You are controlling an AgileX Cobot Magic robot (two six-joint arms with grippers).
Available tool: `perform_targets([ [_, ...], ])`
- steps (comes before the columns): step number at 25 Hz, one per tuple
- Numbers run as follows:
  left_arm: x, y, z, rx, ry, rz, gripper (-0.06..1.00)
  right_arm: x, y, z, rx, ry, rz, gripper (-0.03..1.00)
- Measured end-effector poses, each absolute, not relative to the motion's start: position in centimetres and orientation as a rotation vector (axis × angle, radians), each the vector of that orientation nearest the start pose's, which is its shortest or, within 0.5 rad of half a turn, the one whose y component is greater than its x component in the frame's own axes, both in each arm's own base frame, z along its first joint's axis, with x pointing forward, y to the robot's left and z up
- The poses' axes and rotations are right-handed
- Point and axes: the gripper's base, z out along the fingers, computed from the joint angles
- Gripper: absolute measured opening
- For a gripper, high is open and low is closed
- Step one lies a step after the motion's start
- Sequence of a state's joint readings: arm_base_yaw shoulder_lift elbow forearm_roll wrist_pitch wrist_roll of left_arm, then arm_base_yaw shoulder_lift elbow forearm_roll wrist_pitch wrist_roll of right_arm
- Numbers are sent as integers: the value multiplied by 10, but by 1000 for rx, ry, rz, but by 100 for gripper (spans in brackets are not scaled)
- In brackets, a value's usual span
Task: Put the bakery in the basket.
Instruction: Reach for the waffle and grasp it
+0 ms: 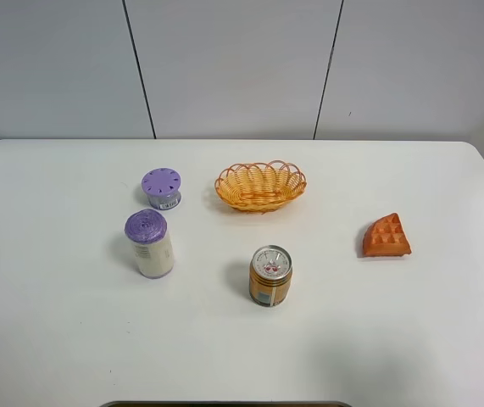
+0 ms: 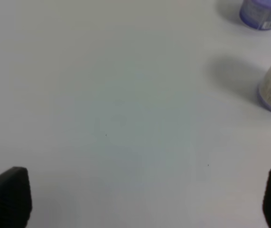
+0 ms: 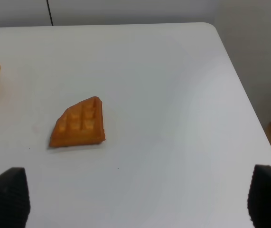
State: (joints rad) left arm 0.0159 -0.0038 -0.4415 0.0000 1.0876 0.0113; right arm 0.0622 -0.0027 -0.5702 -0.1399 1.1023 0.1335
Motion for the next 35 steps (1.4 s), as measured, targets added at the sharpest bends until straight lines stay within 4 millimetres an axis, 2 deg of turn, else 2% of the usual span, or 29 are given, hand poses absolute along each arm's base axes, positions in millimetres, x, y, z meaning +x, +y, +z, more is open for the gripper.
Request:
perform_targets([
  [4,0,0,259,-5,2126,16,99,-15,-12,294,87,2004,-41,91],
  [7,0,0,259,-5,2126,16,99,-7,-12,294,85,2051,-46,91],
  [14,0,0,259,-5,2126,16,99,38,-8,302,74,2287,-58,91],
  [21,0,0,259,-5,2126,16,99,99,-3,320,66,2486,-69,91],
  [25,0,0,259,-5,2126,16,99,141,2,320,69,2607,-43,91],
  [29,0,0,259,-5,2126,16,99,185,6,311,69,2714,-40,91],
  [35,0,0,259,-5,2126,16,99,242,10,281,63,2815,-44,91],
])
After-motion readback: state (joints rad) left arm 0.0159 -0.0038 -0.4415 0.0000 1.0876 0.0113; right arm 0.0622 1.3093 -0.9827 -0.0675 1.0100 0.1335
